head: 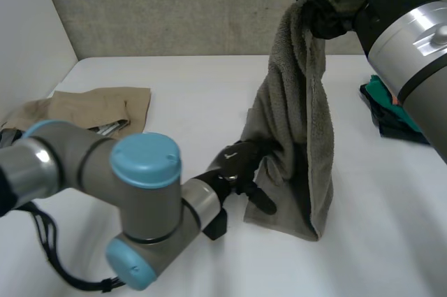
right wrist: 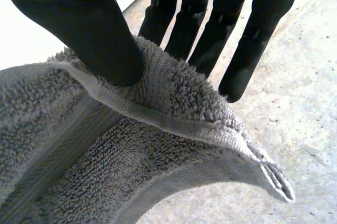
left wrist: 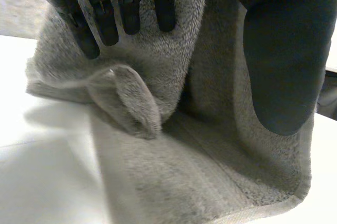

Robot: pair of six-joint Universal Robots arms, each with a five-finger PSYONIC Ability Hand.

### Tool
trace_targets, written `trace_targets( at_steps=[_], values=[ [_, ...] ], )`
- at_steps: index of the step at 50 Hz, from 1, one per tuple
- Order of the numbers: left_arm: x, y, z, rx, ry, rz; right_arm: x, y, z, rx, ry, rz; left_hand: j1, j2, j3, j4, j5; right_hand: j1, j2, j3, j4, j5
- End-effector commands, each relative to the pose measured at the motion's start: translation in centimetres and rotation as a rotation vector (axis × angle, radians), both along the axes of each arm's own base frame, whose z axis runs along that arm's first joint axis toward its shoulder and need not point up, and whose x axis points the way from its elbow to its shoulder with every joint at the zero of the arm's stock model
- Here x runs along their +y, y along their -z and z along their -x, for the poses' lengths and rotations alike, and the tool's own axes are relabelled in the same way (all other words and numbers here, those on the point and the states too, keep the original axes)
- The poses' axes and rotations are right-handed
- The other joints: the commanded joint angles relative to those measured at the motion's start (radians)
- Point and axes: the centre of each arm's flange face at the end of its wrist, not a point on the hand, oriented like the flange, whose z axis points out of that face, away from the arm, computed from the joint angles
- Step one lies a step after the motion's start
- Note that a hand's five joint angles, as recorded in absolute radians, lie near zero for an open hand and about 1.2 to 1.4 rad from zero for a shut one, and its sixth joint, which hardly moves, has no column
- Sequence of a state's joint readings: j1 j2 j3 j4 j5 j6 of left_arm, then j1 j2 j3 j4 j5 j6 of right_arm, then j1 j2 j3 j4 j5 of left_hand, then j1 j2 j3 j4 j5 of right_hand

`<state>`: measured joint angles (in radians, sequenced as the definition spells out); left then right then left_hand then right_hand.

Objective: Fold the laundry.

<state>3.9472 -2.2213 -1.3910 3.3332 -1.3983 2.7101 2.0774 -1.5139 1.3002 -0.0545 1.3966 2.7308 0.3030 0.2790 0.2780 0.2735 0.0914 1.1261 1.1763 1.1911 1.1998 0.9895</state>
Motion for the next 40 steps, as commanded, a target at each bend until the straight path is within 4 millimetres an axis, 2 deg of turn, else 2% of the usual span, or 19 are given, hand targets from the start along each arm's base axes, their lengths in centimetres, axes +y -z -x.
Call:
trace_targets(
  at_steps=[1,7,12,13,14,17,18,22,25,26,28,29,31,32,35,38,40],
  values=[
    [1.7,1.3,3.2,0.02,0.084,-0.003,0.3,-0.6,0.8,-0.006,0.02,0.011,-0.016,0.008,0.009,0.014,0.021,0.27,0.22,0.205,0.196,0.232],
    [3.8,1.5,4.9,0.101,0.157,-0.098,0.3,-0.1,0.9,0.004,0.022,-0.002,-0.045,-0.021,-0.02,-0.016,-0.008,0.27,0.22,0.205,0.196,0.232],
    [3.9,1.8,6.1,0.152,0.171,-0.156,0.3,0.8,0.9,0.018,0.022,-0.028,-0.002,0.022,0.023,0.028,0.035,0.27,0.22,0.205,0.196,0.232],
    [3.9,2.0,6.2,0.157,0.169,-0.167,0.3,0.9,0.9,0.02,0.022,-0.03,0.065,0.089,0.09,0.095,0.102,0.27,0.22,0.205,0.196,0.232],
    [4.0,2.1,6.6,0.171,0.17,-0.182,0.3,1.0,0.9,0.021,0.022,-0.033,0.302,0.326,0.327,0.331,0.339,0.27,0.22,0.205,0.196,0.232],
    [4.2,2.2,6.7,0.182,0.165,-0.203,0.3,1.5,0.9,0.027,0.023,-0.044,0.807,0.831,0.832,0.837,0.844,0.27,0.22,0.205,0.196,0.232],
    [4.1,2.3,6.7,0.188,0.156,-0.218,0.3,1.6,0.9,0.028,0.023,-0.045,1.059,1.083,1.084,1.088,1.096,0.27,0.22,0.205,0.196,0.232],
    [4.0,1.5,6.4,0.198,0.144,-0.226,-0.7,1.8,1.7,0.029,0.057,-0.046,1.093,1.117,1.118,1.123,1.13,0.27,0.22,0.205,0.196,0.232],
    [3.7,-0.9,5.8,0.224,0.131,-0.188,-2.0,2.0,2.8,0.045,0.109,-0.043,1.093,1.117,1.118,1.123,1.13,0.27,0.22,0.205,0.196,0.232],
    [2.7,-4.0,4.8,0.262,0.091,-0.129,-2.3,2.1,3.0,0.053,0.122,-0.04,1.093,1.117,1.118,1.123,1.13,0.27,0.22,0.205,0.196,0.232],
    [1.2,-6.3,3.4,0.288,0.034,-0.071,-3.0,2.3,3.5,0.079,0.15,-0.031,1.093,1.117,1.118,1.123,1.13,0.27,0.22,0.205,0.196,0.232],
    [-0.6,-8.4,1.5,0.292,-0.034,0.007,-3.1,2.4,3.6,0.087,0.158,-0.027,1.093,1.117,1.118,1.123,1.13,0.27,0.22,0.205,0.196,0.232],
    [-2.4,-10.4,-0.4,0.279,-0.094,0.092,-3.5,2.3,4.0,0.109,0.181,-0.014,1.093,1.117,1.118,1.123,1.13,0.27,0.22,0.205,0.196,0.232],
    [-3.8,-12.3,-2.1,0.253,-0.142,0.181,-3.6,2.3,4.1,0.114,0.188,-0.012,1.093,1.117,1.118,1.123,1.13,0.27,0.22,0.205,0.196,0.232],
    [-5.0,-14.7,-4.9,0.147,-0.195,0.329,-4.1,2.6,4.7,0.144,0.225,-0.01,1.093,1.117,1.118,1.123,1.13,0.27,0.22,0.205,0.196,0.232],
    [-5.3,-16.5,-6.5,0.044,-0.221,0.434,-4.3,3.0,4.9,0.178,0.251,-0.007,1.093,1.117,1.118,1.123,1.13,0.27,0.22,0.205,0.196,0.232],
    [-5.2,-16.9,-7.0,-0.01,-0.226,0.471,-4.3,3.5,4.9,0.206,0.258,-0.016,1.093,1.117,1.118,1.123,1.13,0.27,0.22,0.205,0.196,0.232]
  ],
)
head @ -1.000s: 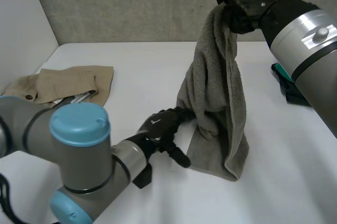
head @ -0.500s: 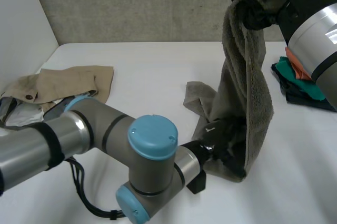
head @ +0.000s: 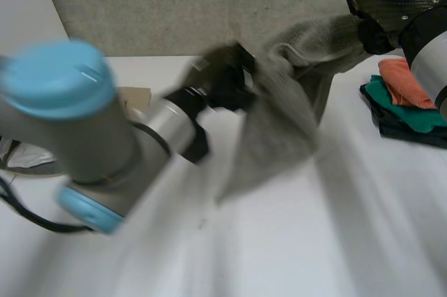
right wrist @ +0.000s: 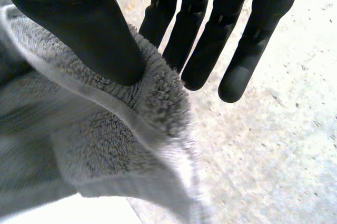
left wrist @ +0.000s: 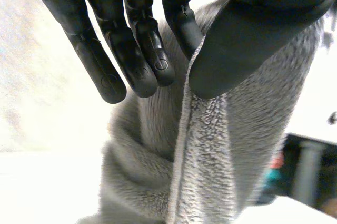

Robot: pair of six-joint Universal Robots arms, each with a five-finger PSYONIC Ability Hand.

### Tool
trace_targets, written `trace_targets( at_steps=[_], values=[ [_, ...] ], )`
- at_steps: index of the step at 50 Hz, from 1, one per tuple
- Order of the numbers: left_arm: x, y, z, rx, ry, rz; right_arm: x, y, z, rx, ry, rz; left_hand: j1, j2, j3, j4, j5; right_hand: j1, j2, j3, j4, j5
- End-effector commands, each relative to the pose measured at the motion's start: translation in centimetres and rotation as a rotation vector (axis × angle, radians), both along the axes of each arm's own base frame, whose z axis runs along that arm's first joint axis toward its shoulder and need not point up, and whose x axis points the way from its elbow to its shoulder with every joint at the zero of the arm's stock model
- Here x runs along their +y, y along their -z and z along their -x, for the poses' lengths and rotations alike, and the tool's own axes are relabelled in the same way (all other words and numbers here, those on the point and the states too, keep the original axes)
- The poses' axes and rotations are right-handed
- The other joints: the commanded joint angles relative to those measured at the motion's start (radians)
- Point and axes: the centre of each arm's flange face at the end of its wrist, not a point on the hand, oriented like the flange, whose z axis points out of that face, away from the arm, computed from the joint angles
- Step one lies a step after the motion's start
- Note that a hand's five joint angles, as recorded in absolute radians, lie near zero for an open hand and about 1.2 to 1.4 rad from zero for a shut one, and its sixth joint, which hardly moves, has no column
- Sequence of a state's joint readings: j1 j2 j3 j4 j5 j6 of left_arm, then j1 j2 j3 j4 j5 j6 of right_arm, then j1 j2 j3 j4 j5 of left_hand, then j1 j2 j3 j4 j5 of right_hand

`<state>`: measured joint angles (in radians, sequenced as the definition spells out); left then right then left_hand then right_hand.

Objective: Fold the laundry.

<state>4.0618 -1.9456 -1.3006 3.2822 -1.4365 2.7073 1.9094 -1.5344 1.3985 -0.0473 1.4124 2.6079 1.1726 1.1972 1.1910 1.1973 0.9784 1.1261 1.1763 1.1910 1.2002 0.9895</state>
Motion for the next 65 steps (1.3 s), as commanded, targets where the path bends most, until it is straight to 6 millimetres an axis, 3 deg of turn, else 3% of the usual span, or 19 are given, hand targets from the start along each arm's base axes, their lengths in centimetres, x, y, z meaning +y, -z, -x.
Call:
trace_targets(
  at_steps=[1,4,9,14,17,20,22,27,30,34,43,45,54,59,65],
  values=[
    [-1.2,-3.7,-4.2,-0.241,-0.127,0.218,-0.5,1.6,0.5,0.108,0.054,-0.027,0.224,0.199,0.205,0.199,0.243,0.27,0.22,0.205,0.196,0.232],
    [-1.7,-3.5,-5.1,-0.357,-0.153,0.265,-0.7,2.9,0.5,0.159,0.063,-0.065,0.224,0.199,0.205,0.199,0.243,0.27,0.22,0.205,0.196,0.232],
    [-2.7,-1.2,-5.8,-0.54,-0.164,0.317,-1.3,7.0,0.3,0.284,0.082,-0.189,0.224,0.199,0.205,0.199,0.243,0.27,0.22,0.205,0.196,0.232],
    [-3.4,5.3,-4.7,-0.712,-0.086,0.257,-1.9,11.2,0.0,0.358,0.088,-0.295,0.224,0.199,0.205,0.199,0.243,0.27,0.22,0.205,0.196,0.232],
    [-3.9,7.5,-4.0,-0.725,-0.063,0.236,-2.6,13.7,-0.1,0.373,0.101,-0.335,0.224,0.199,0.205,0.199,0.243,0.27,0.22,0.205,0.196,0.232],
    [-4.6,9.9,-3.3,-0.724,-0.053,0.225,-3.8,15.2,0.1,0.368,0.142,-0.324,0.069,0.045,0.051,0.044,0.089,0.27,0.22,0.205,0.196,0.232],
    [-4.6,10.5,-2.9,-0.717,-0.048,0.234,-4.2,15.6,0.3,0.364,0.167,-0.313,-0.252,-0.277,-0.271,-0.277,-0.233,0.27,0.22,0.205,0.196,0.232],
    [-4.5,10.6,-3.1,-0.714,-0.054,0.242,-4.0,16.6,0.8,0.374,0.179,-0.324,-0.576,-0.601,-0.595,-0.601,-0.557,0.27,0.22,0.205,0.196,0.232],
    [-4.8,9.1,-3.7,-0.706,-0.075,0.266,-3.5,17.7,1.4,0.389,0.175,-0.358,-0.841,-0.866,-0.859,-0.866,-0.821,0.27,0.22,0.205,0.196,0.232],
    [-6.7,7.8,-6.1,-0.702,-0.132,0.265,-2.9,17.4,2.4,0.38,0.17,-0.362,-0.871,-0.896,-0.889,-0.896,-0.851,0.27,0.22,0.205,0.196,0.232],
    [-10.4,8.1,-10.3,-0.689,-0.061,0.254,-2.2,17.3,3.2,0.371,0.151,-0.373,-0.853,-0.878,-0.872,-0.878,-0.834,0.27,0.22,0.205,0.196,0.232],
    [-11.4,8.9,-11.3,-0.698,-0.029,0.255,-1.9,17.4,3.2,0.374,0.149,-0.379,-0.827,-0.852,-0.846,-0.852,-0.808,0.27,0.22,0.205,0.196,0.232],
    [-14.3,13.4,-11.5,-0.786,0.06,0.24,-1.5,17.4,3.3,0.374,0.147,-0.382,-0.806,-0.831,-0.825,-0.831,-0.787,0.27,0.22,0.205,0.196,0.232],
    [-14.6,14.9,-10.6,-0.79,0.096,0.239,-1.4,17.3,3.3,0.373,0.149,-0.381,-0.789,-0.814,-0.807,-0.814,-0.769,0.27,0.22,0.205,0.196,0.232],
    [-14.0,15.6,-9.2,-0.78,0.13,0.245,-1.3,17.4,3.3,0.373,0.147,-0.381,-0.575,-0.599,-0.593,-0.599,-0.555,0.27,0.22,0.205,0.196,0.232]
  ],
)
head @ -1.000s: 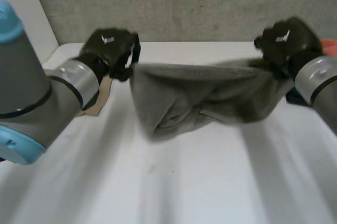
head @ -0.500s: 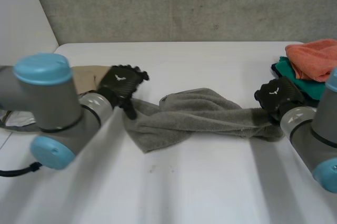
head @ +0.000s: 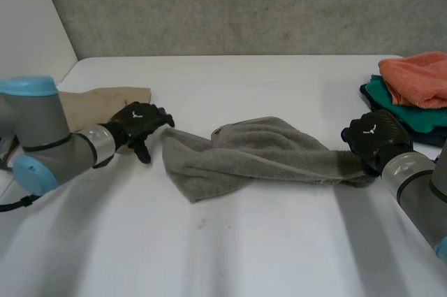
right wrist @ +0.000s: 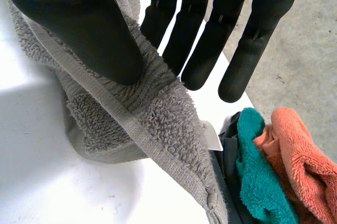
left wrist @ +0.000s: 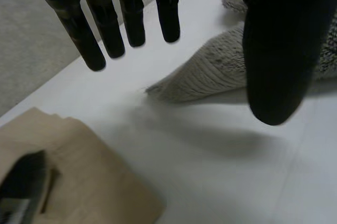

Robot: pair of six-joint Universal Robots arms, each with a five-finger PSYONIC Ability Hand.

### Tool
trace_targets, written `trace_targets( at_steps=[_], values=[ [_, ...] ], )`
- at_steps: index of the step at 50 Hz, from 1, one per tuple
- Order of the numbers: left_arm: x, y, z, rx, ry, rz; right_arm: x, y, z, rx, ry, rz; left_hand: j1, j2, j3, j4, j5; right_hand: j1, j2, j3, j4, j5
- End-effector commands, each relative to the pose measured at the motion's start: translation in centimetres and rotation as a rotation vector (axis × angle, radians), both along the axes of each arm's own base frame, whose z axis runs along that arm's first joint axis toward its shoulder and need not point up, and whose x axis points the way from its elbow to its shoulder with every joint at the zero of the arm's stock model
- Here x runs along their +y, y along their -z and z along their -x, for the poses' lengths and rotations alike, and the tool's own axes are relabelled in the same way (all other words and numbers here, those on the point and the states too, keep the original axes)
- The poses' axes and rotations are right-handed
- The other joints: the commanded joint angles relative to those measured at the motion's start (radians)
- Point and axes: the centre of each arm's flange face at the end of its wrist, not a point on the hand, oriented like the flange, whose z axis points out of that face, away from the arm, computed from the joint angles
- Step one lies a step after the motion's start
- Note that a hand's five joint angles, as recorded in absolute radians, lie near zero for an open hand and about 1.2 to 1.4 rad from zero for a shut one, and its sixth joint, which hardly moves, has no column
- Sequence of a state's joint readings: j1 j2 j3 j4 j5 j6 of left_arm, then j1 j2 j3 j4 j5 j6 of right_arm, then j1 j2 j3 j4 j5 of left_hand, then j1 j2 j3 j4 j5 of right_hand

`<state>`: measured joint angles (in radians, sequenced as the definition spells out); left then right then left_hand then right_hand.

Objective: Fold the laundry.

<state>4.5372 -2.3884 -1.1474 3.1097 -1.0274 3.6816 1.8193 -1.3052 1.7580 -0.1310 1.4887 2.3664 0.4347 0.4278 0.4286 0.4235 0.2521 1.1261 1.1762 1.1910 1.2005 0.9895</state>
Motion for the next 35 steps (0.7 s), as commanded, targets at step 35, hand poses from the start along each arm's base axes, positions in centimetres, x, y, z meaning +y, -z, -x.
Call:
trace_targets(
  at_steps=[35],
  values=[
    [-3.5,-24.9,2.7,0.587,-0.281,1.039,-10.7,-23.4,-2.7,-0.429,0.054,1.194,0.962,0.968,0.968,0.973,0.97,0.27,0.22,0.205,0.196,0.232]
  ],
)
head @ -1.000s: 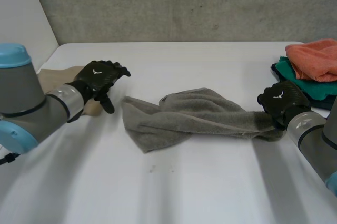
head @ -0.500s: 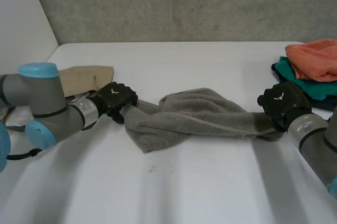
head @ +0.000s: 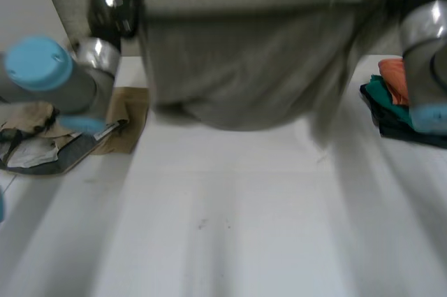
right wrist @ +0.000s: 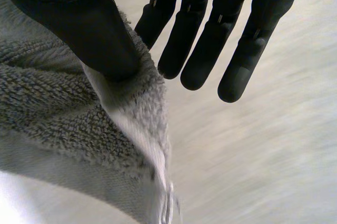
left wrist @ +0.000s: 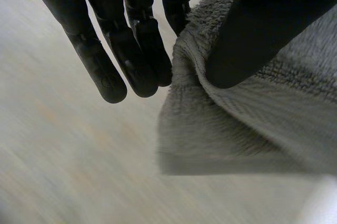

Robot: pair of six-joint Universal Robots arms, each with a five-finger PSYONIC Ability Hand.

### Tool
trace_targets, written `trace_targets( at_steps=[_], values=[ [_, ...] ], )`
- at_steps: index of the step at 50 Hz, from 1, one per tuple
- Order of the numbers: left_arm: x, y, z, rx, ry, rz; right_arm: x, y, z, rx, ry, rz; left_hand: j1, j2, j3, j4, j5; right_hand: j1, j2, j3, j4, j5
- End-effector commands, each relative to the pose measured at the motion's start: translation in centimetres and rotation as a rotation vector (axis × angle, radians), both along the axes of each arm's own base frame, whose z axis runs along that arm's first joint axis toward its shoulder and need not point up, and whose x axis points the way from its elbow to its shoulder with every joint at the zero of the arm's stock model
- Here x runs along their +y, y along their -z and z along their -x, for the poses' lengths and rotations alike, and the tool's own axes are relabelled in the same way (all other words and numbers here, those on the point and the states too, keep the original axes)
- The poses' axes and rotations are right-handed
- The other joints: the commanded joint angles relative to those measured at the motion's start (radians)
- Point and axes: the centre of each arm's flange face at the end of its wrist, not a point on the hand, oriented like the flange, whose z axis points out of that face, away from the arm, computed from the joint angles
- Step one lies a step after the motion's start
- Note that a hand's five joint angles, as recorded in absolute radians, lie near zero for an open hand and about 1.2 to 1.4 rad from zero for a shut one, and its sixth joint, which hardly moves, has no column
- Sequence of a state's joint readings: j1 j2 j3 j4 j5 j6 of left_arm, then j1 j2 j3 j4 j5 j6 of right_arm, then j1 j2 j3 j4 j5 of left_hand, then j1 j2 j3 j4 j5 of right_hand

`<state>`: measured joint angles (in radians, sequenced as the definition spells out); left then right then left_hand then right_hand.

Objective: Fold the laundry.

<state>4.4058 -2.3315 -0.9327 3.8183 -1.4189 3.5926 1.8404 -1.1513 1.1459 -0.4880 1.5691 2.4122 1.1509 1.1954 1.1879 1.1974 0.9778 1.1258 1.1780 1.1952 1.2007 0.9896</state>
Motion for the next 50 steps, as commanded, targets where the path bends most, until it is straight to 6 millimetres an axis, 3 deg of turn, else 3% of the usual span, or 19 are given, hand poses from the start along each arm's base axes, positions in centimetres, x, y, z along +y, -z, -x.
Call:
trace_targets(
  at_steps=[1,4,8,13,15,16,19,20,21,25,30,34,38,39,41,46,50],
  values=[
    [2.9,-10.2,-1.9,0.224,0.056,0.205,0.5,-7.5,0.4,-0.155,-0.007,0.437,0.245,0.201,0.208,0.199,0.244,0.271,0.218,0.201,0.196,0.232],
    [3.4,-10.5,-3.1,0.249,0.021,0.184,0.3,-6.8,0.5,-0.145,-0.007,0.405,0.245,0.201,0.208,0.199,0.244,0.271,0.218,0.201,0.196,0.232],
    [4.2,-6.8,-3.1,0.202,0.024,0.069,0.2,-4.3,0.3,-0.12,-0.014,0.297,0.245,0.201,0.208,0.199,0.244,0.271,0.218,0.201,0.196,0.232],
    [5.6,-1.8,-3.2,0.129,0.044,-0.082,0.4,2.0,0.5,-0.039,-0.019,0.038,0.245,0.201,0.208,0.199,0.244,0.271,0.218,0.201,0.196,0.232],
    [6.3,1.2,-3.5,0.103,0.04,-0.171,0.7,4.1,0.6,-0.008,-0.029,-0.053,0.245,0.201,0.208,0.199,0.244,0.271,0.218,0.201,0.196,0.232],
    [6.5,2.2,-3.7,0.094,0.034,-0.2,1.2,6.4,0.6,0.024,-0.043,-0.153,0.245,0.201,0.208,0.199,0.244,0.271,0.218,0.201,0.196,0.232],
    [7.5,5.7,-4.4,0.064,0.017,-0.307,2.0,10.3,0.6,0.077,-0.077,-0.315,0.245,0.201,0.208,0.199,0.244,0.271,0.218,0.201,0.196,0.232],
    [7.8,6.6,-4.5,0.056,0.014,-0.333,2.6,13.0,0.5,0.107,-0.104,-0.427,0.245,0.201,0.208,0.199,0.244,0.271,0.218,0.201,0.196,0.232],
    [8.4,8.1,-4.7,0.04,0.009,-0.38,3.0,14.3,0.4,0.121,-0.118,-0.485,0.245,0.201,0.208,0.199,0.244,0.271,0.218,0.201,0.196,0.232],
    [9.8,10.9,-4.9,-0.002,-0.002,-0.459,4.8,18.4,0.5,0.167,-0.153,-0.698,0.245,0.201,0.208,0.199,0.244,0.271,0.218,0.201,0.196,0.232],
    [10.7,11.1,-5.0,-0.024,-0.007,-0.471,5.3,19.3,1.7,0.13,-0.133,-0.827,0.245,0.201,0.208,0.199,0.244,0.271,0.218,0.201,0.196,0.232],
    [11.1,9.5,-5.2,-0.014,-0.006,-0.447,4.3,18.6,3.3,0.001,-0.101,-0.879,0.245,0.201,0.208,0.199,0.244,0.254,0.202,0.185,0.179,0.216],
    [11.5,8.7,-5.1,-0.009,0.0,-0.448,4.4,16.7,4.3,-0.124,-0.09,-0.926,0.245,0.201,0.208,0.199,0.244,-0.2,-0.252,-0.269,-0.275,-0.238],
    [11.5,8.7,-5.0,-0.01,0.002,-0.451,4.5,16.2,4.9,-0.161,-0.083,-0.958,0.245,0.201,0.208,0.199,0.244,-0.474,-0.527,-0.544,-0.549,-0.513],
    [11.8,8.5,-4.9,-0.009,0.007,-0.454,4.6,15.9,5.5,-0.189,-0.08,-0.991,0.245,0.201,0.208,0.199,0.244,-0.647,-0.699,-0.716,-0.722,-0.685],
    [12.2,8.3,-4.8,0.004,0.018,-0.474,5.0,16.0,6.9,-0.215,-0.093,-1.079,0.245,0.201,0.208,0.199,0.244,-0.776,-0.829,-0.846,-0.851,-0.815],
    [12.4,8.5,-4.8,0.026,0.028,-0.506,5.2,15.8,8.3,-0.213,-0.091,-1.092,0.245,0.201,0.208,0.199,0.244,-0.736,-0.788,-0.805,-0.81,-0.774]
  ],
)
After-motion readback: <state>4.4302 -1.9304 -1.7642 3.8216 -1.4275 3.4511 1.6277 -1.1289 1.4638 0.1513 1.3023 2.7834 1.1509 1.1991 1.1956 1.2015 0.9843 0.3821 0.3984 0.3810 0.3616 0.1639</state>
